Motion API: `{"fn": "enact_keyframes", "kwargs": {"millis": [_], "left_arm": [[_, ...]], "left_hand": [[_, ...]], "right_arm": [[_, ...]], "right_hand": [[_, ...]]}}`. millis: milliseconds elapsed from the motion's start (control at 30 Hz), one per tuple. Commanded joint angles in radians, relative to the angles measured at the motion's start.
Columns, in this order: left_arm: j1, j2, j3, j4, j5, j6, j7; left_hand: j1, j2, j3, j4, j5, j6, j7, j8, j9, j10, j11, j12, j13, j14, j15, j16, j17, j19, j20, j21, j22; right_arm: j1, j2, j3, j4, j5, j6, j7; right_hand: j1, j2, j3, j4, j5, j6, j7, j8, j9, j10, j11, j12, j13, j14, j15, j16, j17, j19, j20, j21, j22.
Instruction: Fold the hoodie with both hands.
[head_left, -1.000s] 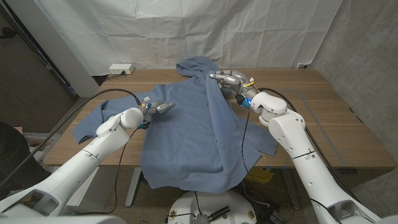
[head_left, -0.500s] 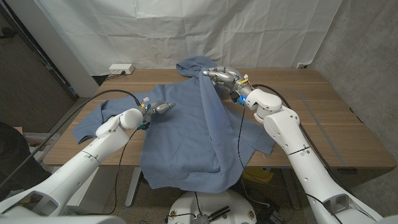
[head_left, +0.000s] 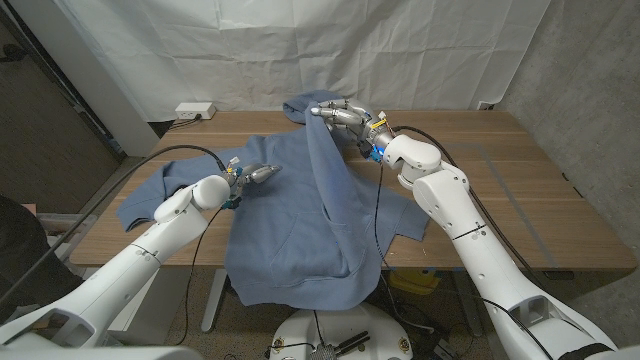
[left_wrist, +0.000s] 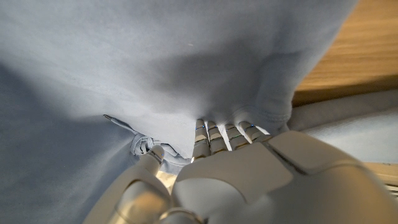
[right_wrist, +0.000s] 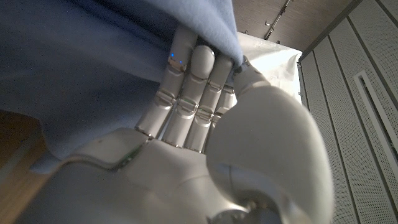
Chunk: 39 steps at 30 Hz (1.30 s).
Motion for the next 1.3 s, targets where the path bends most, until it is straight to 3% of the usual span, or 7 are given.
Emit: {"fn": "enact_keyframes", "kwargs": {"millis": [33, 533, 733, 1033, 1300], "left_arm": [[0.007, -0.002, -0.002, -0.003, -0.007, 0.002, 0.004], [0.008, -0.001, 0.001, -0.006, -0.005, 0.014, 0.001], [0.014, -0.006, -0.006, -0.008, -0.017, 0.014, 0.005], [0.034, -0.018, -0.045, -0.007, -0.078, -0.004, 0.018], [0.072, -0.046, -0.127, 0.001, -0.197, -0.053, 0.050]], "left_hand": [[-0.006, 0.106, -0.006, 0.002, 0.006, -0.001, 0.010, 0.000, 0.005, 0.003, 0.000, 0.000, 0.004, 0.007, 0.003, 0.007, 0.004, 0.020, 0.019, 0.011, 0.013], [-0.005, 0.108, -0.012, 0.002, 0.009, -0.002, 0.010, 0.000, 0.005, 0.003, 0.001, 0.000, 0.005, 0.008, 0.004, 0.007, 0.004, 0.021, 0.018, 0.011, 0.014], [-0.005, 0.108, -0.014, 0.001, 0.010, -0.002, 0.011, 0.000, 0.005, 0.004, 0.001, 0.000, 0.005, 0.008, 0.005, 0.007, 0.004, 0.022, 0.017, 0.012, 0.014], [-0.005, 0.110, -0.018, 0.001, 0.012, -0.002, 0.010, 0.000, 0.005, 0.003, -0.001, 0.000, 0.005, 0.010, 0.005, 0.007, 0.004, 0.033, 0.020, 0.015, 0.014], [-0.004, 0.111, -0.022, 0.001, 0.015, -0.003, 0.011, 0.000, 0.005, 0.005, 0.001, 0.000, 0.005, 0.015, 0.008, 0.009, 0.003, 0.048, 0.025, 0.021, 0.014]], "right_arm": [[0.036, 0.020, -0.039, 0.036, 0.004, 0.034, 0.022], [0.051, 0.051, -0.069, 0.080, 0.025, 0.088, 0.056], [0.059, 0.063, -0.084, 0.104, 0.033, 0.065, 0.065], [0.069, 0.084, -0.100, 0.154, 0.016, 0.043, 0.050], [0.083, 0.107, -0.101, 0.192, 0.012, 0.046, 0.045]], "right_hand": [[-0.006, 0.001, 0.010, 0.000, 0.004, 0.099, 0.095, 0.007, 0.003, 0.048, 0.037, 0.001, 0.004, 0.052, -0.051, -0.003, 0.002, -0.006, -0.001, 0.009, 0.000], [-0.010, 0.000, 0.014, 0.001, 0.003, 0.101, 0.095, 0.003, 0.005, 0.048, 0.038, -0.001, 0.004, 0.057, -0.051, -0.014, 0.007, -0.013, -0.003, 0.030, -0.012], [-0.013, 0.001, 0.015, 0.003, 0.003, 0.099, 0.094, 0.002, 0.005, 0.046, 0.036, -0.001, 0.005, 0.056, -0.052, -0.018, 0.010, -0.017, -0.005, 0.037, -0.017], [-0.015, -0.001, 0.010, 0.002, 0.001, 0.098, 0.092, -0.002, 0.008, 0.045, 0.036, -0.007, 0.000, 0.062, -0.053, -0.034, -0.010, -0.023, -0.009, 0.055, -0.029], [-0.016, 0.000, 0.008, 0.002, 0.001, 0.100, 0.091, -0.005, 0.007, 0.045, 0.034, -0.009, -0.003, 0.063, -0.054, -0.040, -0.016, -0.028, -0.010, 0.065, -0.036]]}}
